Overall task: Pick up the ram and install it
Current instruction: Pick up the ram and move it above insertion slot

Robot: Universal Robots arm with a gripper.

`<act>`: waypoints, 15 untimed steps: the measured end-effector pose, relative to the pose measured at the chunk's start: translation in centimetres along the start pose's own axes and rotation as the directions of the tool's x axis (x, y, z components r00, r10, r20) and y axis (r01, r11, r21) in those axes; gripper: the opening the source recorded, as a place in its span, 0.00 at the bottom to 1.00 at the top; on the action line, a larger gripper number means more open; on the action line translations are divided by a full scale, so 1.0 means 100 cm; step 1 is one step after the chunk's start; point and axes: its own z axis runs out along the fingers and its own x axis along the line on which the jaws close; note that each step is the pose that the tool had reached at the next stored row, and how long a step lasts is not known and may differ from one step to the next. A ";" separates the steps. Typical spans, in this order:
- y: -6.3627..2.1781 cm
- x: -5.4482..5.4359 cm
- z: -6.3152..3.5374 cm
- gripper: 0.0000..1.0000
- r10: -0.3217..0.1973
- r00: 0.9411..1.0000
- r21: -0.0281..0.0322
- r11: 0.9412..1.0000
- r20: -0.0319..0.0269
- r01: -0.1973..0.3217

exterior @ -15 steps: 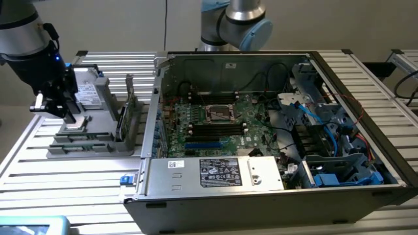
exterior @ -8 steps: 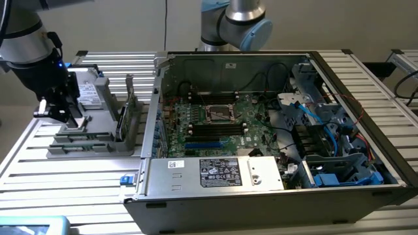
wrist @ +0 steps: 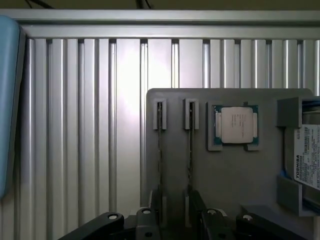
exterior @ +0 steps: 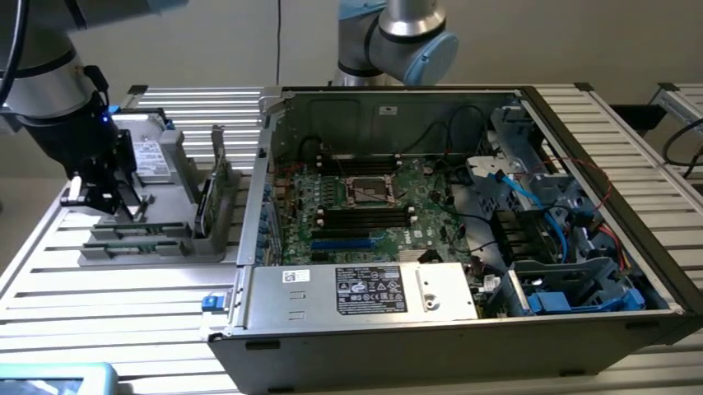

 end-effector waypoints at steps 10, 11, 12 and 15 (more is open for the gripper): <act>-0.0001 0.000 0.0125 0.37 -0.001 1.000 0.000 1.000 -0.016 0.001; 0.0000 0.001 0.0135 0.37 -0.001 1.000 0.001 1.000 -0.017 0.001; 0.0000 0.001 0.0143 0.37 -0.002 1.000 0.001 1.000 -0.018 0.002; -0.0002 0.002 0.0170 0.37 -0.003 1.000 0.006 1.000 -0.020 0.003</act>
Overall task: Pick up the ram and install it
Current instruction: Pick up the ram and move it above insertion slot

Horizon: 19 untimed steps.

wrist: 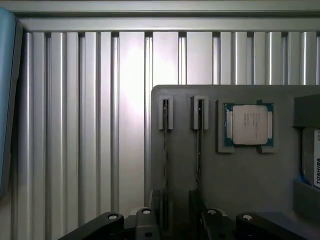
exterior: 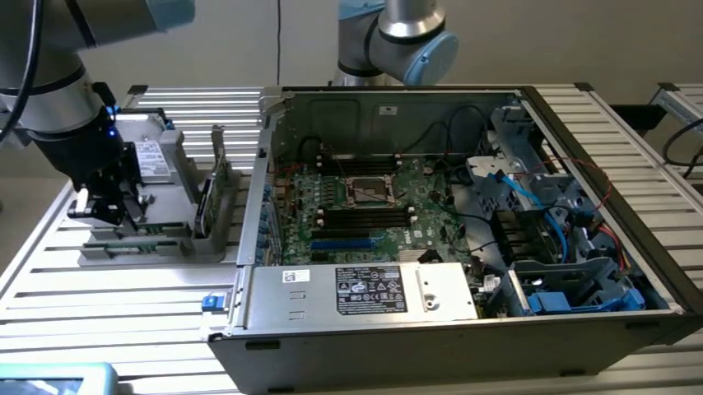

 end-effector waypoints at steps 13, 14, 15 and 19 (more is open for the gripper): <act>-0.0001 0.001 0.0163 0.37 -0.004 1.000 0.010 1.000 -0.005 0.004; -0.0001 0.001 0.0177 0.37 -0.004 1.000 0.010 1.000 -0.005 0.004; 0.0000 0.001 0.0192 0.37 -0.004 1.000 0.010 1.000 -0.005 0.004; 0.0016 0.002 0.0254 0.37 -0.006 1.000 0.011 1.000 -0.005 0.006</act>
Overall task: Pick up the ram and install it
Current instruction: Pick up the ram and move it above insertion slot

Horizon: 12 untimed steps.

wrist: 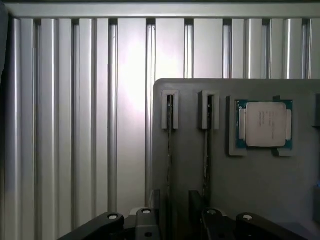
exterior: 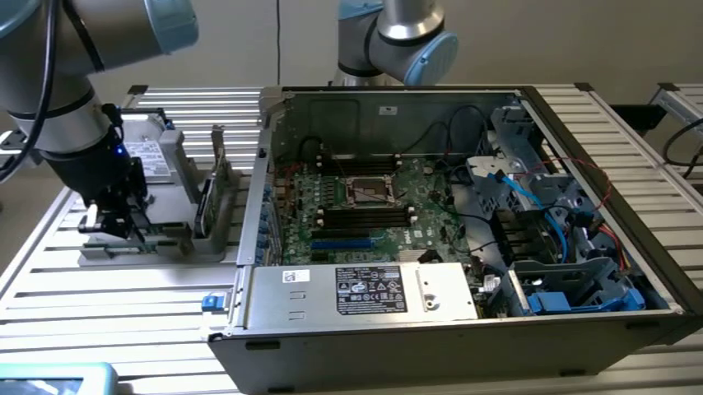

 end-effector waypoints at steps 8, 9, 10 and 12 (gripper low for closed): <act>0.0005 0.001 0.0097 0.37 -0.003 1.000 0.000 1.000 0.000 0.003; 0.0005 0.001 0.0110 0.37 -0.003 1.000 0.000 1.000 0.000 0.003; 0.0005 0.001 0.0122 0.37 -0.004 1.000 0.000 1.000 0.000 0.004; 0.0007 0.001 0.0147 0.37 -0.004 1.000 0.000 1.000 0.000 0.004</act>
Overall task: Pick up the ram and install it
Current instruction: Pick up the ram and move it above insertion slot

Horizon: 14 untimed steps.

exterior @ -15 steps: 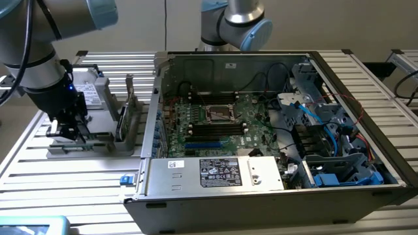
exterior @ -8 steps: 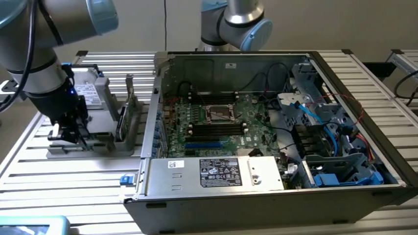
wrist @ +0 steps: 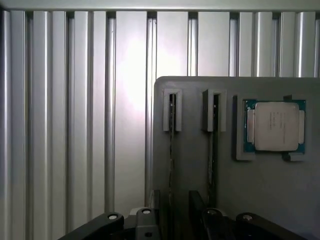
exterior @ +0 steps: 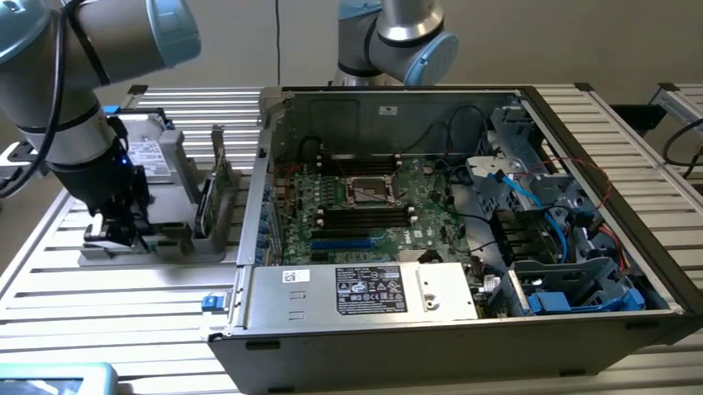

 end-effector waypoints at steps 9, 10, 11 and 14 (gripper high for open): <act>0.0011 0.000 0.0089 0.35 -0.001 1.000 0.000 1.000 0.000 0.001; 0.0011 0.000 0.0089 0.28 -0.002 1.000 0.000 1.000 0.000 0.002; 0.0012 0.000 0.0088 0.28 -0.002 1.000 0.000 1.000 0.000 0.002; 0.0014 0.000 0.0013 0.16 -0.006 1.000 0.006 1.000 0.000 0.006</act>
